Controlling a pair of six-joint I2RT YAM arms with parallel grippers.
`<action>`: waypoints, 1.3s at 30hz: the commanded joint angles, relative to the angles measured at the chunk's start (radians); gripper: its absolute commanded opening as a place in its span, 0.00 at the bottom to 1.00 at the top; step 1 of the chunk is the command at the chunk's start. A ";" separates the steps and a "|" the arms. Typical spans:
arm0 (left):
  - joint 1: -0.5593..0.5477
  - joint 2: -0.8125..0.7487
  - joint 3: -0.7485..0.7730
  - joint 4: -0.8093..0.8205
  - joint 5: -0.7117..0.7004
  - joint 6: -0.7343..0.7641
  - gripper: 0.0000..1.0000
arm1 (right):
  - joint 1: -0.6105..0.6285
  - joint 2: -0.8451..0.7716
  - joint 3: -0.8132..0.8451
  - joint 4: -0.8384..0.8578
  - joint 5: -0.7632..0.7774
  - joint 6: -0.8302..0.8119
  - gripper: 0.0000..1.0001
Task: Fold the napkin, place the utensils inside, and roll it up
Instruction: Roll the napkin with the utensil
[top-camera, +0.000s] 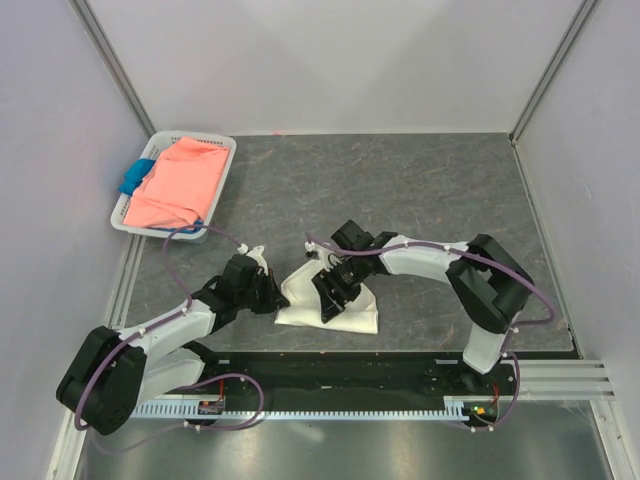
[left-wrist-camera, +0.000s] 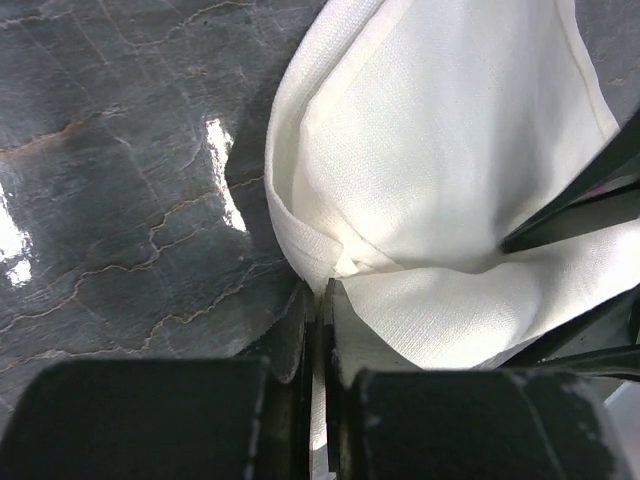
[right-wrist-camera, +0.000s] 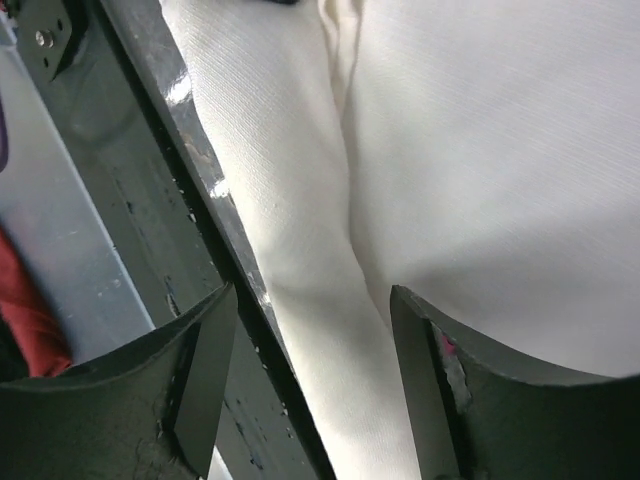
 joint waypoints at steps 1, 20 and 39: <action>0.000 0.010 -0.007 -0.004 -0.002 -0.005 0.02 | 0.015 -0.162 -0.001 -0.051 0.231 -0.021 0.72; 0.002 0.122 0.069 -0.036 -0.006 0.019 0.02 | 0.564 -0.234 -0.208 0.285 1.230 -0.048 0.75; -0.001 0.137 0.072 0.030 0.122 0.067 0.17 | 0.469 -0.108 -0.177 0.265 0.937 -0.095 0.40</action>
